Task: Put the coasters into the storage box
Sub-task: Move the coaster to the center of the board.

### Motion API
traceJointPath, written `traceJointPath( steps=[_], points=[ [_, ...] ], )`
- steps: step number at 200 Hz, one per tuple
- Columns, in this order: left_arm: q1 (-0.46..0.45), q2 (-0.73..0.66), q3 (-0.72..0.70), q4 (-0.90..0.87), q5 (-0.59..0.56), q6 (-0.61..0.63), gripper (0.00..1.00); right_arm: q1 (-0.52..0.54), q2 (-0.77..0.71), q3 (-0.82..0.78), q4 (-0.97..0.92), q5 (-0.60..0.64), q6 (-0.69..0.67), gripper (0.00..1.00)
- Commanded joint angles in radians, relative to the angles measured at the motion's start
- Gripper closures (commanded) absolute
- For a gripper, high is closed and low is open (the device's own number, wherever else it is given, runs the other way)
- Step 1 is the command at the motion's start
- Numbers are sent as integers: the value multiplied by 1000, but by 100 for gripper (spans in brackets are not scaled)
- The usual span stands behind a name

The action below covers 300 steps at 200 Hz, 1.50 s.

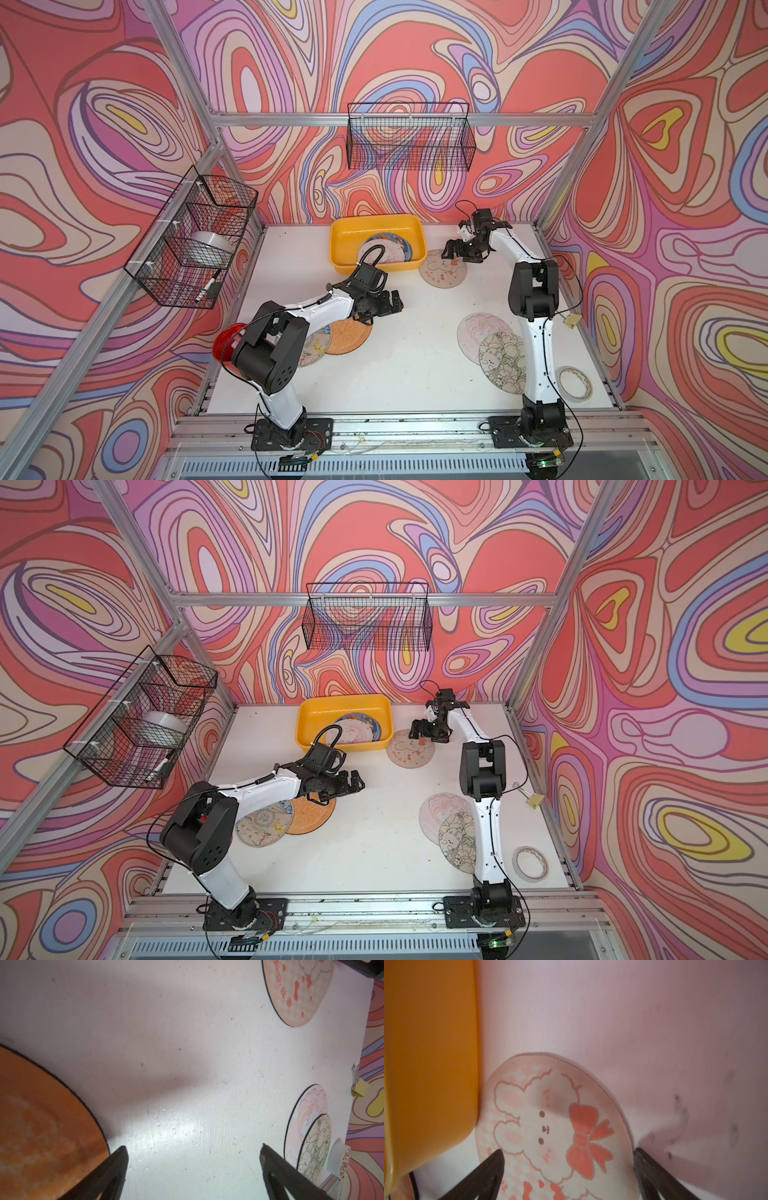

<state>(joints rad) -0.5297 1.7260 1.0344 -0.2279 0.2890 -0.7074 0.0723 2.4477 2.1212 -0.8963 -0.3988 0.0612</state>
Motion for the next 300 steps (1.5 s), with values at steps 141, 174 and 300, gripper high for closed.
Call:
traceJointPath(
  steps=[141, 174, 300],
  points=[
    [-9, 3, 38, -29, -2, 20, 0, 17, 91, 147, 25, 102, 94, 2],
    [-10, 7, 40, -24, 2, 15, 0, 23, 121, 141, 32, 41, 91, 2],
    [-30, 48, 78, -30, 10, 30, 0, 71, -186, -366, 28, -67, -35, 4]
  ],
)
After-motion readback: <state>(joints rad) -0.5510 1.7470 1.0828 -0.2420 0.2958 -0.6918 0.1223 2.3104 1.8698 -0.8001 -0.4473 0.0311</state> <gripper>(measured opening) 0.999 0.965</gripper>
